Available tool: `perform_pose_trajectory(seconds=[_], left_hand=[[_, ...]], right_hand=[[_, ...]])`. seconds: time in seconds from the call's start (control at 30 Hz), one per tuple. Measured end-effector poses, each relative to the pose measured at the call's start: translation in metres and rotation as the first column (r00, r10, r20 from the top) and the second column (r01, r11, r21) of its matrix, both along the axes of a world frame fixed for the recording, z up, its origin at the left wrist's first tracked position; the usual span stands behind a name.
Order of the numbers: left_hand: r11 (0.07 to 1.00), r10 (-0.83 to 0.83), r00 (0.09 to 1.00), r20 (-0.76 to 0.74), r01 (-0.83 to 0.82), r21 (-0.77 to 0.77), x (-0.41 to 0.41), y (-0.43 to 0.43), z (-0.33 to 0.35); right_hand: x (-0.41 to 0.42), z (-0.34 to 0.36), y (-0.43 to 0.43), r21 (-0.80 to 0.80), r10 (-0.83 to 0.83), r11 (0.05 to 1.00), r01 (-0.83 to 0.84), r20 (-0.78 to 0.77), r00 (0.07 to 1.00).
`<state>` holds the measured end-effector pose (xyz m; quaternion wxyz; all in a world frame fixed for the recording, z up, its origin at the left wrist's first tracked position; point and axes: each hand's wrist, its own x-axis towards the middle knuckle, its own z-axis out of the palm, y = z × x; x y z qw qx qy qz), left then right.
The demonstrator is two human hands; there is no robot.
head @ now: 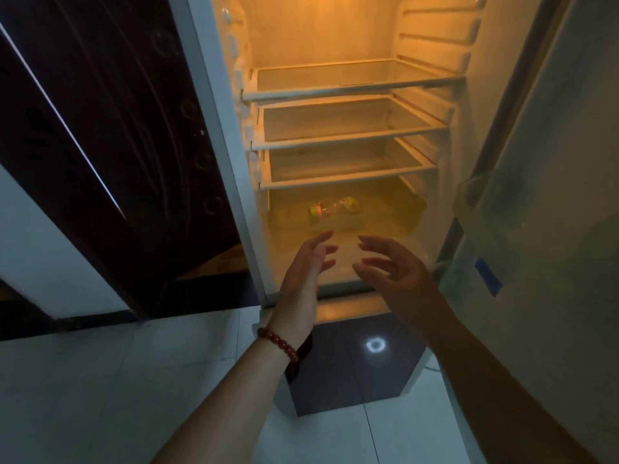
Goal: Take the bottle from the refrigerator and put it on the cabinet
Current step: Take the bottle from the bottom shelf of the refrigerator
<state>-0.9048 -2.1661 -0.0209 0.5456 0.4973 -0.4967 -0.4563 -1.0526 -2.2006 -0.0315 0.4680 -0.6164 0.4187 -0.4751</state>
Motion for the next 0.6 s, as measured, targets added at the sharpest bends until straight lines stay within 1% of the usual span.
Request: perform_pose_trajectory(seconds=[0.27,0.47,0.6], left_hand=[[0.996,-0.083,0.996,-0.021,0.083,-0.034,0.028,-0.082,0.001],[0.996,-0.074,0.997,-0.022,0.073,-0.056,0.045,-0.116,-0.011],[0.997,-0.064,0.998,-0.02,0.064,-0.032,0.051,-0.129,-0.016]], right_hand=[[0.037,-0.012,-0.072,0.002,-0.079,0.997,0.08,0.089,0.993],[0.053,-0.019,-0.105,0.025,-0.088,0.996,0.087,0.069,0.994],[0.056,-0.023,-0.121,0.035,-0.073,0.997,0.072,0.044,0.996]])
